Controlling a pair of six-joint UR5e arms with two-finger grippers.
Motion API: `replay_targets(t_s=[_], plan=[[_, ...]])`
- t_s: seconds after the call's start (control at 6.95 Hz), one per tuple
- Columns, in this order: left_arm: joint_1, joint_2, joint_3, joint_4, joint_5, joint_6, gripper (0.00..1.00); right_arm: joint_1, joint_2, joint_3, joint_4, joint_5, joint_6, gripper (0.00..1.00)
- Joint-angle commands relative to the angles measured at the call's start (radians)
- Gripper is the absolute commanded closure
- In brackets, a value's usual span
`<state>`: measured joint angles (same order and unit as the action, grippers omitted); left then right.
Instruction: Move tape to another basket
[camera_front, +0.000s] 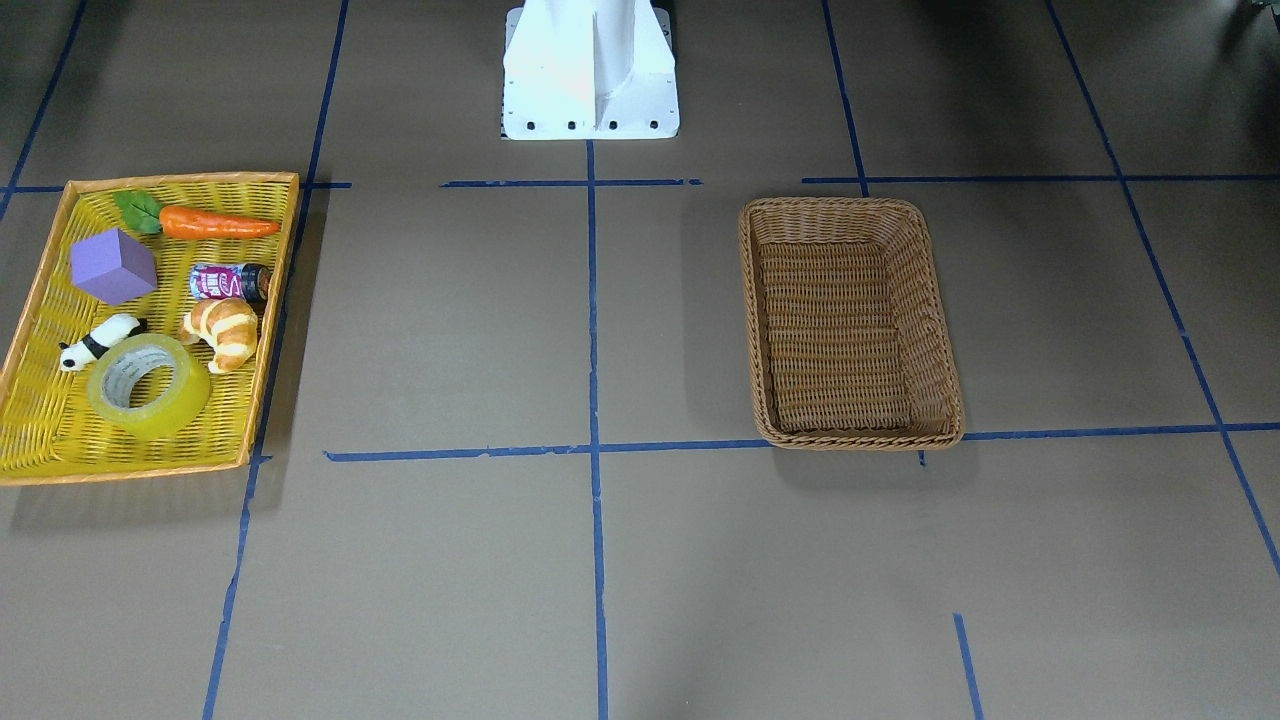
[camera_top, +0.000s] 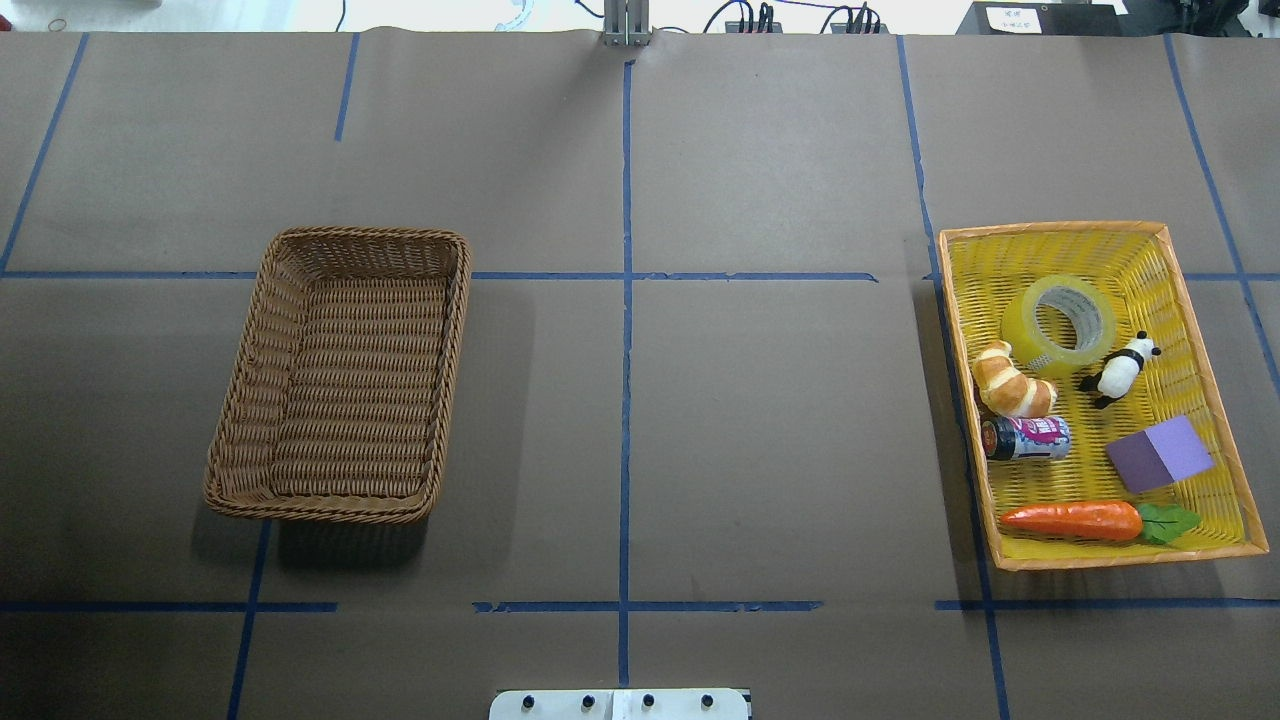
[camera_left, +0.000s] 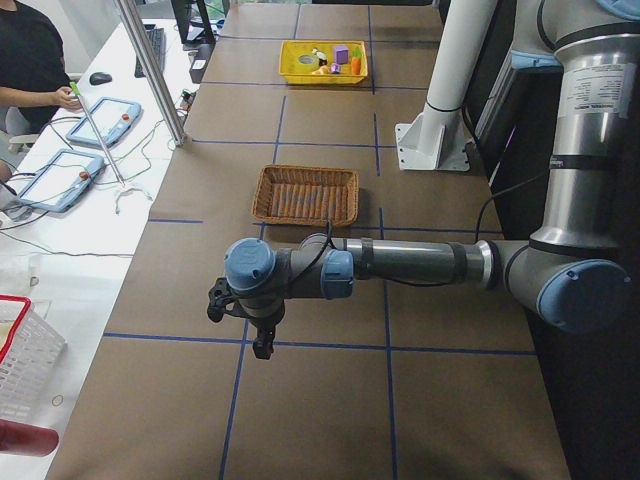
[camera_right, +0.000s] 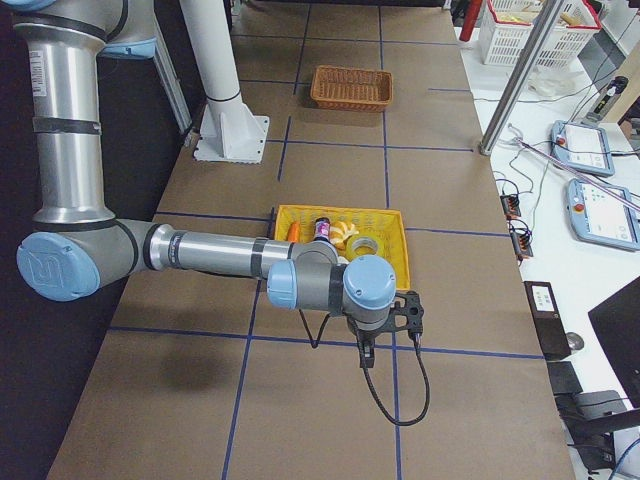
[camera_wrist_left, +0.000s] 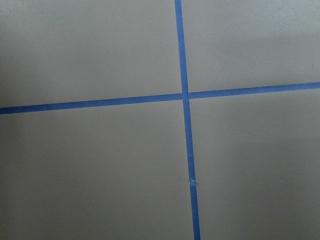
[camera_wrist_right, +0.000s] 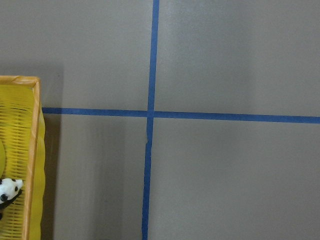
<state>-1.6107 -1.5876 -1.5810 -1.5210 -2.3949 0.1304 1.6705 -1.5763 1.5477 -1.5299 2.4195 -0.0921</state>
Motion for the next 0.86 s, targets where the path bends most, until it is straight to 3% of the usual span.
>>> replay_targets(t_s=[0.0, 0.29, 0.72], plan=[[0.0, 0.0, -0.002, -0.004, -0.001, 0.0, 0.0, -0.003, 0.004, 0.024, 0.0, -0.003, 0.002, 0.0], [0.0, 0.0, -0.002, -0.01, -0.001, 0.0, 0.0, -0.063, 0.015, 0.132, -0.01, -0.01, 0.032, 0.0], [0.0, 0.0, -0.002, -0.011, -0.003, -0.002, 0.0, -0.191, 0.056, 0.167, -0.01, -0.049, 0.116, 0.0]])
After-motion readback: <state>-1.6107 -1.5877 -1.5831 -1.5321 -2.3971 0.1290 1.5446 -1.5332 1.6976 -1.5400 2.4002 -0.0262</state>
